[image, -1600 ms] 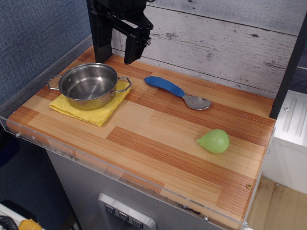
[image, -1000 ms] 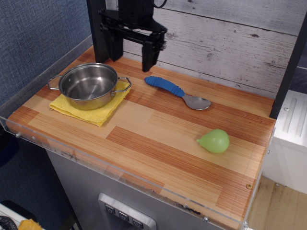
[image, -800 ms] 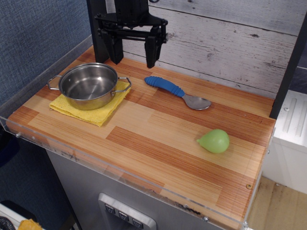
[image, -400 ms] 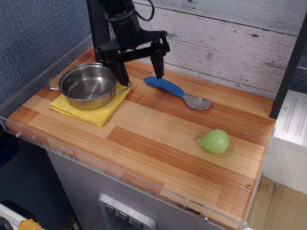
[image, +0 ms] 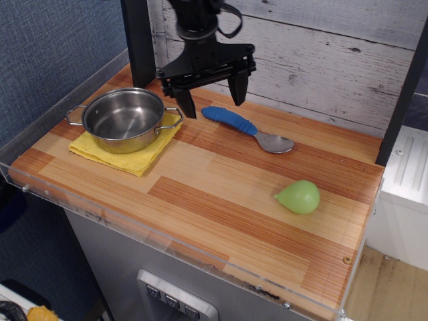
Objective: Move the blue spoon straight down to the bottom of the table
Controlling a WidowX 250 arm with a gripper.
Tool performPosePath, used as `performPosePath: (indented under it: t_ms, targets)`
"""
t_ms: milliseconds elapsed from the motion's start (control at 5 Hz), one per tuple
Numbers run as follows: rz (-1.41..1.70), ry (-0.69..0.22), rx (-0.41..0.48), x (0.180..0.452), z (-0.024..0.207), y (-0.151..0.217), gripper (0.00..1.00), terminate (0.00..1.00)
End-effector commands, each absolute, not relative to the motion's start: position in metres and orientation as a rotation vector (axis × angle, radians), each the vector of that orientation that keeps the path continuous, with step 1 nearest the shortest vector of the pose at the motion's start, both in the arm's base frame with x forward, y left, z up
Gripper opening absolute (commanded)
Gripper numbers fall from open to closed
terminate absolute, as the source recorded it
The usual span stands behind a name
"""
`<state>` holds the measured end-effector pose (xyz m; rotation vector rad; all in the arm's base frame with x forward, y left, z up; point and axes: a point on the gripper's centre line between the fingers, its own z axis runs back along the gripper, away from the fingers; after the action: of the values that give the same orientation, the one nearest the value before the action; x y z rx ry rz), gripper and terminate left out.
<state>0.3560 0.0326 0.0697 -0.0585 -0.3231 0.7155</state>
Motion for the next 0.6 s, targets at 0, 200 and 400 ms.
performPosePath:
  t_ms: [0,200,400]
  targets:
    - [0.798,-0.418,-0.017,0.398,0.072,0.015,1.00,0.00]
    - [0.937,-0.430,-0.073,0.403,0.064,0.022,1.00,0.00]
    - [1.018,-0.420,-0.070,0.405,0.064,0.035,1.00,0.00]
